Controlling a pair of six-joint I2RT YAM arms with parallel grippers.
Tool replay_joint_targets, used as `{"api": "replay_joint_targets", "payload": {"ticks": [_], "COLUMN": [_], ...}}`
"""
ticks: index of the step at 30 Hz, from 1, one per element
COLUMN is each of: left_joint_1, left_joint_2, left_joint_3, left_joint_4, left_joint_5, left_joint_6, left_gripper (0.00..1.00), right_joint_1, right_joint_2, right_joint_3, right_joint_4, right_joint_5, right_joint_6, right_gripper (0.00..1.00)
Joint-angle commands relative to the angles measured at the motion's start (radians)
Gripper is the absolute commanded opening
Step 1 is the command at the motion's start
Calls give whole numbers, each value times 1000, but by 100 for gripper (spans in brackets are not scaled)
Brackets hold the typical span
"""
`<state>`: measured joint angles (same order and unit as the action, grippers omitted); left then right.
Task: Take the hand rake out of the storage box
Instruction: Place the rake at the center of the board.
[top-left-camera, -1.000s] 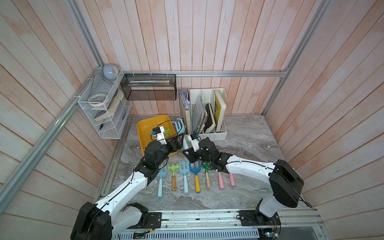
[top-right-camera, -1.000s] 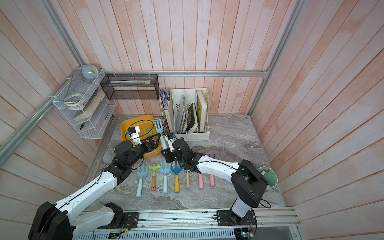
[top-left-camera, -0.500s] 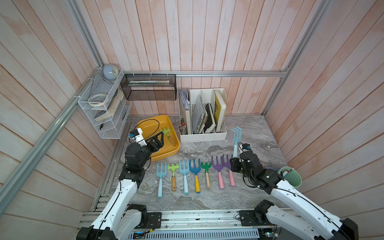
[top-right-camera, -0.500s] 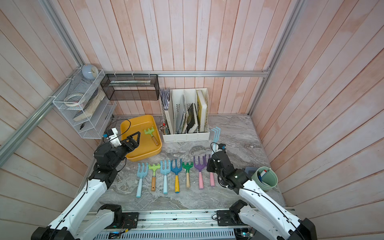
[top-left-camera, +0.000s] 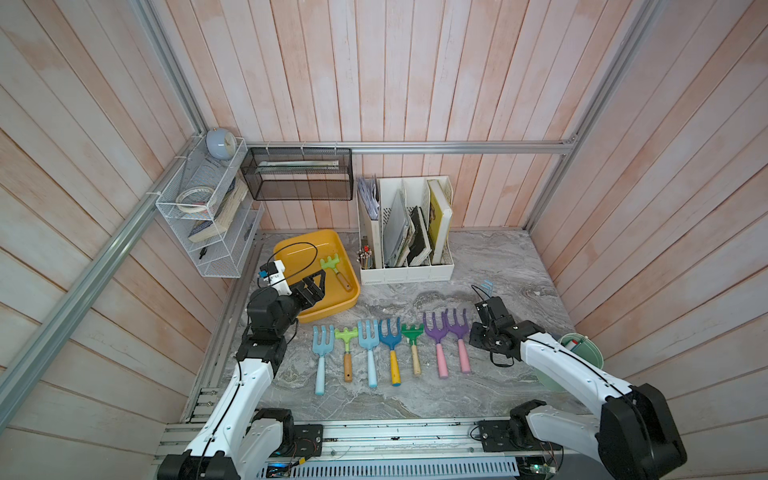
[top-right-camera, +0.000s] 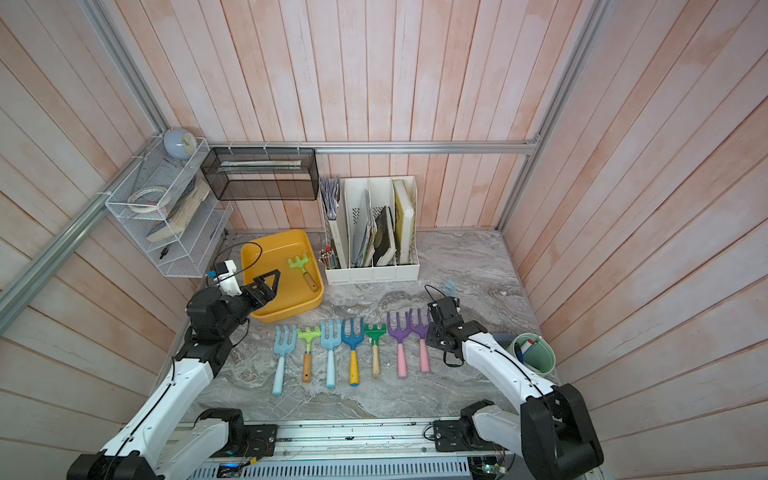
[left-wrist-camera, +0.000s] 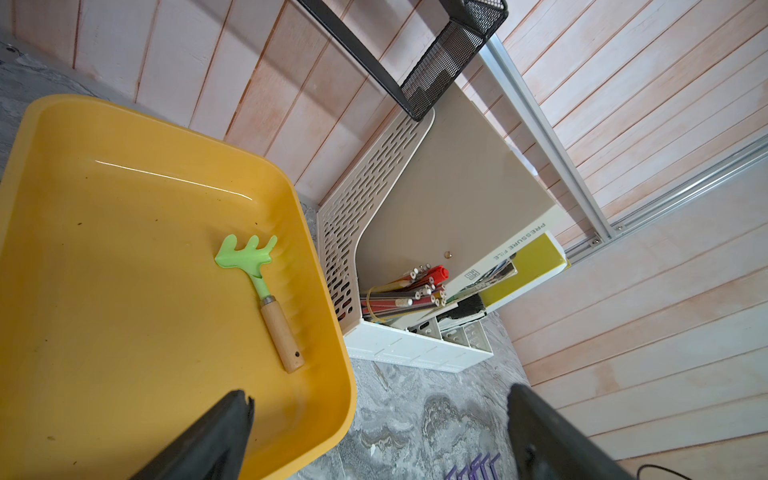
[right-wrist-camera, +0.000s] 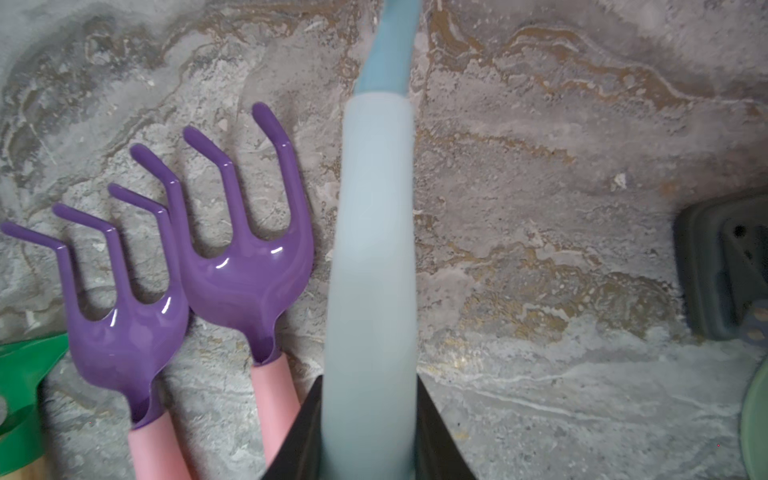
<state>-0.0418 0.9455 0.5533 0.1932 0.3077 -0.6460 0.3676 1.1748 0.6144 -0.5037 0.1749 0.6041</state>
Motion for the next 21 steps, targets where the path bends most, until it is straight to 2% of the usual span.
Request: {"api": "replay_joint_targets", "payload": {"ticks": [1,6,10,13,16,18,19,21], "left_joint_1": [12,19,23,25,26,26,25,27], "left_joint_2": [-3,-8,-4,-4,-8,-8,-8,-7], "left_joint_3": [-13,-18,-20,-20,-21,-22,-23,-23], "left_joint_4": [-7,-11,-11,-12,-12,-13,-14,-14], "left_joint_5": [10,1,-3,-2,-4,-6,-8,-9], "left_joint_6": [25,26,26,27,29,31,31,31], "left_gripper": [100,100,100,100,100,100,100,100], "right_joint_1": [-24,-65,-85,-100,-114,-118,-118,-119], "right_joint_2": [18,47,60,65,76,88,94,101], "right_joint_3": [-24,-53,-79,-86,-85,-81,-79,-68], "right_joint_4": [48,104,117,111,105,99,96,89], "right_joint_5": [-39,-124,-123,-100,-97,-90,-83,-84], "right_joint_6": [-29,-69,-45,-21,-16,-13,-11,-15], "right_gripper": [5,9,15,26,27,33,40,41]}}
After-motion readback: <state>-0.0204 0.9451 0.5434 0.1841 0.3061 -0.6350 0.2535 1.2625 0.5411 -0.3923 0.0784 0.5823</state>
